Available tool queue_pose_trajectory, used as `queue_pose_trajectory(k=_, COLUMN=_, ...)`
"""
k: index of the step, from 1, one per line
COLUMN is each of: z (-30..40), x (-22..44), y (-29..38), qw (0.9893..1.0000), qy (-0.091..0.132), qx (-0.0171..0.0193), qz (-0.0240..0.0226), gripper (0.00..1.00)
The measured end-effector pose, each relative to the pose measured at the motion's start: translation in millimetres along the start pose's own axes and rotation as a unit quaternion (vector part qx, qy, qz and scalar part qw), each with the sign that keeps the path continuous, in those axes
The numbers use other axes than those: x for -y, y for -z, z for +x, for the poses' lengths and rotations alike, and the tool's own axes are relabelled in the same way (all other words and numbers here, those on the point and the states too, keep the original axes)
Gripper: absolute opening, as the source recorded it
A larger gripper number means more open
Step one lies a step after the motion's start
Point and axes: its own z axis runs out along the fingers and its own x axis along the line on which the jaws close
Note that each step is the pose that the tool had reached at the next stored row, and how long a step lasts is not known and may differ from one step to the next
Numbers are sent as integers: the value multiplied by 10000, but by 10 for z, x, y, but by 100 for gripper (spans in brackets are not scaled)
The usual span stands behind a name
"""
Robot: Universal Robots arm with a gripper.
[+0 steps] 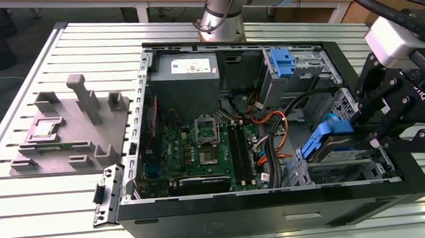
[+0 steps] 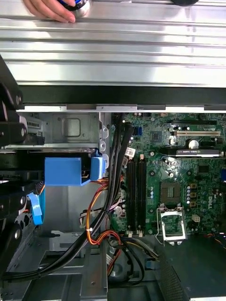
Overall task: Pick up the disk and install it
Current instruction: 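Insert the disk into the insertion slot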
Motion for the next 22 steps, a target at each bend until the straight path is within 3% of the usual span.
queue_pose_trajectory(k=3, z=-1, x=0, y=1, qw=10000, qy=0, qx=0, qz=0, gripper=49)
queue_pose_trajectory(k=8, z=-1, x=-3, y=-4, qw=10000, qy=1, qx=2, qz=8, gripper=49)
queue_pose_trajectory(k=15, z=-2, x=-51, y=-69, qw=9999, qy=43, qx=7, qz=159, gripper=49)
queue_pose_trajectory(k=22, z=-102, x=-104, y=-118, qw=9998, qy=46, qx=8, qz=188, gripper=49)
